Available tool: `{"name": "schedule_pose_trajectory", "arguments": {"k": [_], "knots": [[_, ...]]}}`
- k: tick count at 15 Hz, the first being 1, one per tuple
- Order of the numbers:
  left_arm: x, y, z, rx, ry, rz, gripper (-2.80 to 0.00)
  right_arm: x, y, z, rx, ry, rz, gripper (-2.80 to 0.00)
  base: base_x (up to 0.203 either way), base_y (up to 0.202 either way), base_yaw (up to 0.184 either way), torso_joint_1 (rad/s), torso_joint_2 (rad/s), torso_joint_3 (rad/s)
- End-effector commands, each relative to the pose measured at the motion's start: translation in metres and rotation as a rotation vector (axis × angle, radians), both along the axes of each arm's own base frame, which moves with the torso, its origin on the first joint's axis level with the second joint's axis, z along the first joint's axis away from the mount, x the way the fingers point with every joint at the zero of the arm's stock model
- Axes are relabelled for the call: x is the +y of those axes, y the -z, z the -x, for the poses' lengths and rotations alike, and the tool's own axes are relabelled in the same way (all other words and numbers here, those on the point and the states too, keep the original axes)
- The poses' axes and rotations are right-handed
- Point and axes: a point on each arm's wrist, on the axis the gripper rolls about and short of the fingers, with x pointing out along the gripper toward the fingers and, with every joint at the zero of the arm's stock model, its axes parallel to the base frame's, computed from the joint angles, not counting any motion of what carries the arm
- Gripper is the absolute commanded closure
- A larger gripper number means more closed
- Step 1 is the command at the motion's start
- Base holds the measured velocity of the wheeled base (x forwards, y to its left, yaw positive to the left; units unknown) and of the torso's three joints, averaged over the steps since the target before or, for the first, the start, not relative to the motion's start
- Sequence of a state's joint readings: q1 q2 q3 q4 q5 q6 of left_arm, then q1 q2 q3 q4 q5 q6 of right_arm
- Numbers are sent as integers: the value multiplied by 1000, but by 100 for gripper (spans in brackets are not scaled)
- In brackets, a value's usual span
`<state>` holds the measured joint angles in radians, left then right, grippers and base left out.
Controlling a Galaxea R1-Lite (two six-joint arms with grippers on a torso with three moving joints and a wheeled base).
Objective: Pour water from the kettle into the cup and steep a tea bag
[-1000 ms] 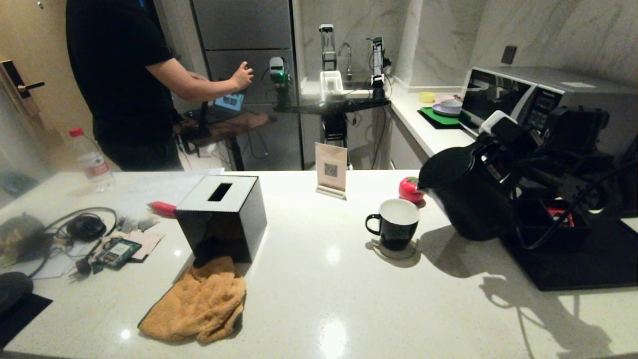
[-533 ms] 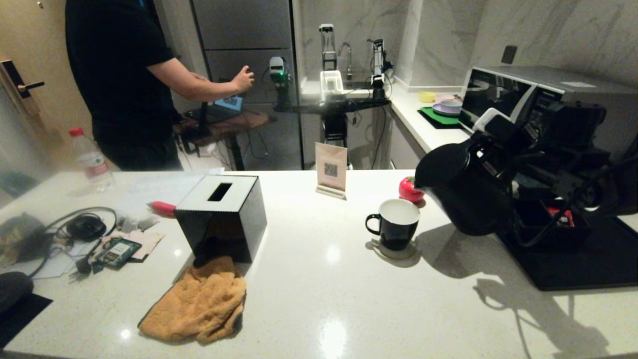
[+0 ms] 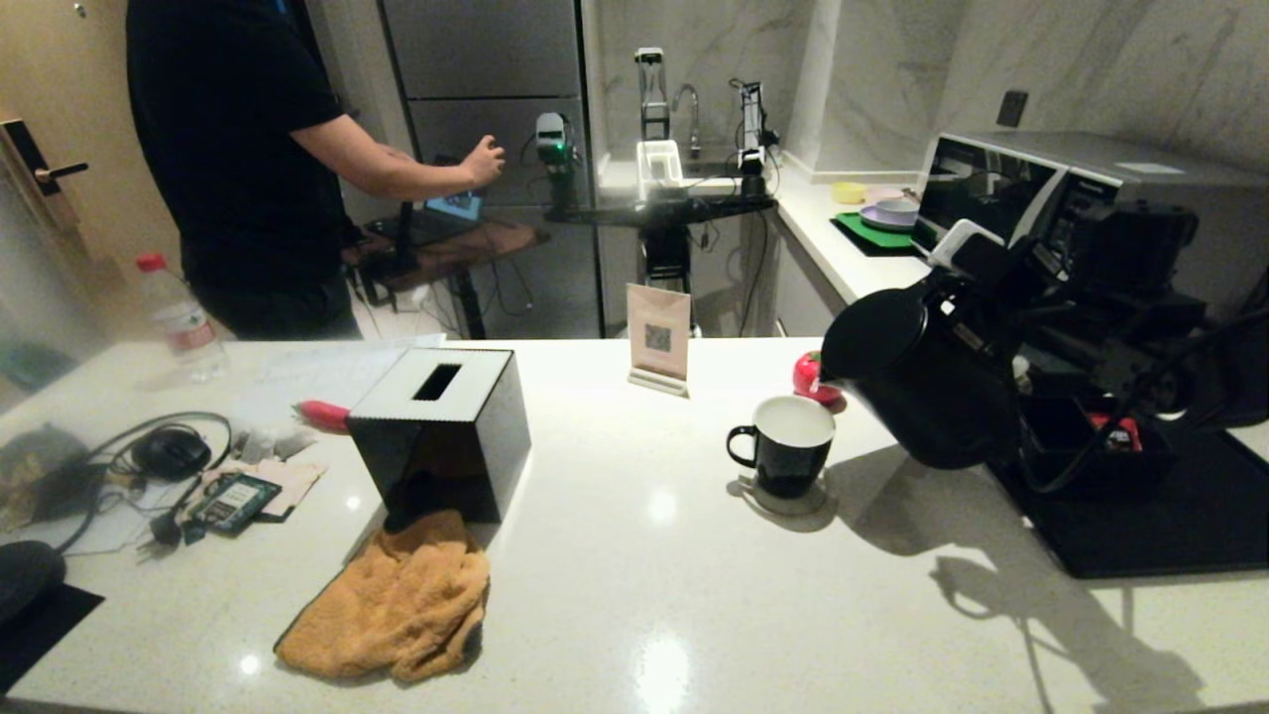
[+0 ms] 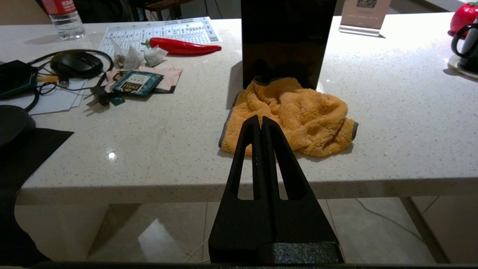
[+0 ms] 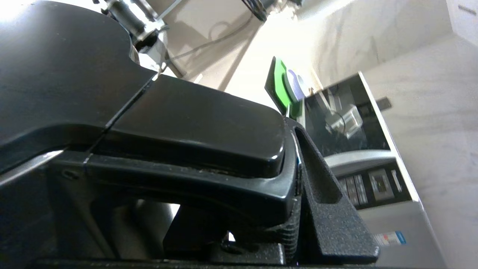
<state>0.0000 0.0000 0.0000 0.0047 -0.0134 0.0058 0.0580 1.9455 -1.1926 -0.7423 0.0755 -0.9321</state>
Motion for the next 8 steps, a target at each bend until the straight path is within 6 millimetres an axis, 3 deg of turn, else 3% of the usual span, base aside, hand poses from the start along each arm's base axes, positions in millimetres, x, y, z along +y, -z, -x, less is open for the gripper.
{"name": "schedule_pose_trajectory", "arguments": {"k": [1,8], "knots": [[0,0,0,1,0,0,0,5,-1,0,-9,-14,9,0,0,0,0,0,0,0],[0,0,0,0,0,0,0,10,0,2,-10,-31,29,0,0,0,0,0,0,0]]}}
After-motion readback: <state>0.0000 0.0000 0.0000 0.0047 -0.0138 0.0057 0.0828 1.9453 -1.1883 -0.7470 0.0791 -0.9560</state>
